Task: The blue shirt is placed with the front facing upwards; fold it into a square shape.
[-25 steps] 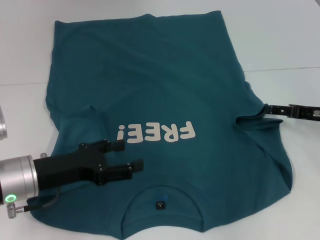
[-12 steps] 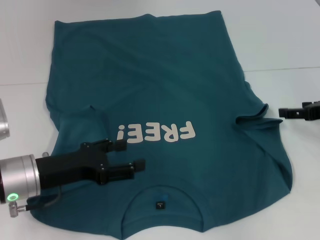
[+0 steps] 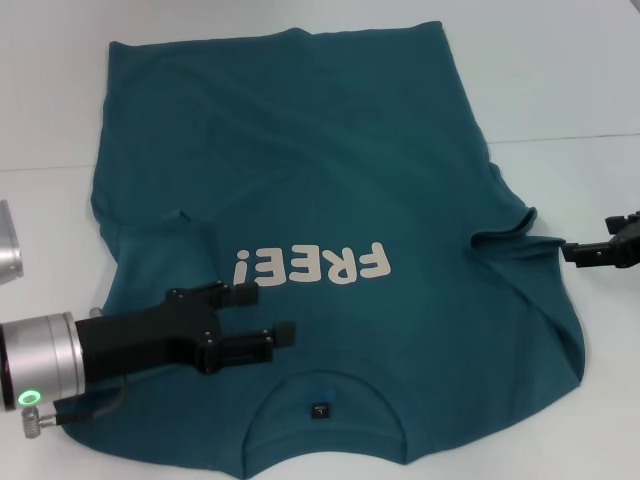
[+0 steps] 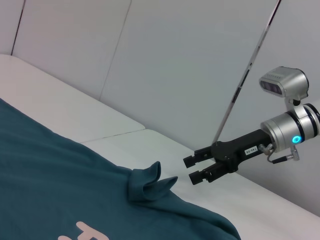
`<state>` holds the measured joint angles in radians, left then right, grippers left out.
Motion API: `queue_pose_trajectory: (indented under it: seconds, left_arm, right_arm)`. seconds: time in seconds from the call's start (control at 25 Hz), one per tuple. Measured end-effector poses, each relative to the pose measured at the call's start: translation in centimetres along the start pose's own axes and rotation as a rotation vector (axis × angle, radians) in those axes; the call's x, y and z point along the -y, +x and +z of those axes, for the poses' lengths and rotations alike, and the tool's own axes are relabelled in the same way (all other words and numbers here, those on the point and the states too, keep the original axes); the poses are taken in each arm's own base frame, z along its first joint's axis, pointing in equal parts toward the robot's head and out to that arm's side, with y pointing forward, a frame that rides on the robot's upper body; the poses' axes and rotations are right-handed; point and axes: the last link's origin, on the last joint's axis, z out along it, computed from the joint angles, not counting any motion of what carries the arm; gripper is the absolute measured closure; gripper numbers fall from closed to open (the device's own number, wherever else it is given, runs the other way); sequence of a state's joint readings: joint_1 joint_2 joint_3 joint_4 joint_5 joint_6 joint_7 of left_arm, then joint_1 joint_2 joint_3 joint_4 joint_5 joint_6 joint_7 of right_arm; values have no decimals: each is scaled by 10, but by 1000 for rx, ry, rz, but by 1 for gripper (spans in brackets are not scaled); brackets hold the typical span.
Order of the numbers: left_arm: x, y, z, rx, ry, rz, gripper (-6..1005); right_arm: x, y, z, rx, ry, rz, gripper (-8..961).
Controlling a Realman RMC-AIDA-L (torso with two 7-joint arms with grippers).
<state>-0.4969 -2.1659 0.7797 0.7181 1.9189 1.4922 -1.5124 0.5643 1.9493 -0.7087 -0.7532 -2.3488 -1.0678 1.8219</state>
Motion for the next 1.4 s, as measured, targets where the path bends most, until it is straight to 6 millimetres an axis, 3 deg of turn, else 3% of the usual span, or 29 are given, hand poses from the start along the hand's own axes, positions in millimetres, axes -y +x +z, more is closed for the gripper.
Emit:
queue_pose_trajectory:
  seconds: [1.08, 1.32, 1.4]
  left_arm:
    - [1, -2, 1, -4, 2, -14, 125]
    - [1, -2, 0, -4, 4, -16, 125]
    - [1, -2, 0, -6, 8, -17, 125]
  right_arm:
    - [-28, -3, 36, -17, 26, -81, 101]
    - [-29, -4, 38, -16, 26, -68, 315]
    - [-29, -5, 37, -13, 30, -55, 438]
